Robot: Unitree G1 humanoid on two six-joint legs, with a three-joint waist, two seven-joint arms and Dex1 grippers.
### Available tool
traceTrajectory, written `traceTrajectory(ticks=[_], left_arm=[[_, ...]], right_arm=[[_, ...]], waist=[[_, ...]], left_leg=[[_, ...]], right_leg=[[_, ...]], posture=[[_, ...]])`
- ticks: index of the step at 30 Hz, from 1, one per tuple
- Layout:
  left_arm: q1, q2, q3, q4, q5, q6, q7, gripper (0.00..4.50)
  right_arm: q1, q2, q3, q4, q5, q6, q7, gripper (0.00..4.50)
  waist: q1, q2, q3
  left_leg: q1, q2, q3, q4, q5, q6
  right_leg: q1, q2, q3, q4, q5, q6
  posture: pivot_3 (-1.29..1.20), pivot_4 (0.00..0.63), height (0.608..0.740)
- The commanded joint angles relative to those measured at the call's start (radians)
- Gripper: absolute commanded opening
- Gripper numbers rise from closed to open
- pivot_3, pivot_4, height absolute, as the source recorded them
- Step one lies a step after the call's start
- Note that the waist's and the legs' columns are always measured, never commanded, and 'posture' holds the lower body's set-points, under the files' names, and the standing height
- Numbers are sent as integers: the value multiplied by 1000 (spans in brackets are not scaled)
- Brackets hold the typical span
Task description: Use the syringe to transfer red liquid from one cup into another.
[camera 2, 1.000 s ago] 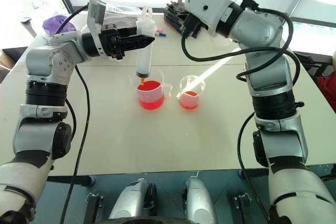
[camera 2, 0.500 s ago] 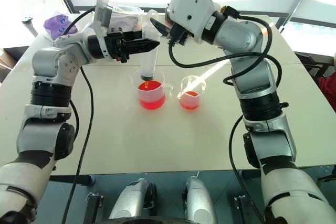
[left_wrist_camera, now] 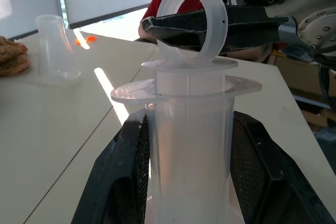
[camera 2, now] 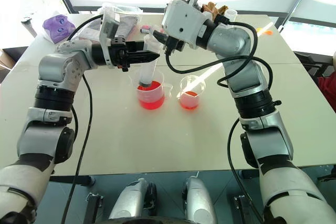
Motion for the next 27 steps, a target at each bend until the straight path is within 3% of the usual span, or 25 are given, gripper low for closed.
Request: traceTrajectory(ticks=[1, 16, 19, 26, 27], left_arm=[[0, -4, -3, -30, 7, -24, 3, 1601], [99, -55, -3, -74, 12, -98, 61, 1601], [98, -57, -1, -81, 9, -93, 69, 1600], [107, -46, 2, -88, 8, -83, 66, 1600], [113, -44, 2, -93, 7, -78, 65, 1600]], right_arm=[[-24, 14, 0, -58, -2, -20, -2, 4500], [10, 27, 26, -108, -22, -19, 29, 4500], [12, 34, 24, -111, -23, -20, 31, 3581], [-6, 29, 14, -85, -46, -38, 13, 67], [-10, 25, 12, -80, -49, -41, 11, 67]], waist=[[0, 0, 0], [1, 0, 0], [1, 0, 0], [1, 0, 0], [2, 0, 0]], left_leg=[[0, 0, 0, 0, 0, 0], [0, 0, 0, 0, 0, 0], [0, 0, 0, 0, 0, 0], [0, 0, 0, 0, 0, 0], [0, 0, 0, 0, 0, 0]], right_leg=[[0, 0, 0, 0, 0, 0], [0, 0, 0, 0, 0, 0], [0, 0, 0, 0, 0, 0], [0, 0, 0, 0, 0, 0], [0, 0, 0, 0, 0, 0]], posture=[[0, 150, 740], [0, 150, 740], [0, 150, 740], [0, 150, 740], [0, 150, 740]])
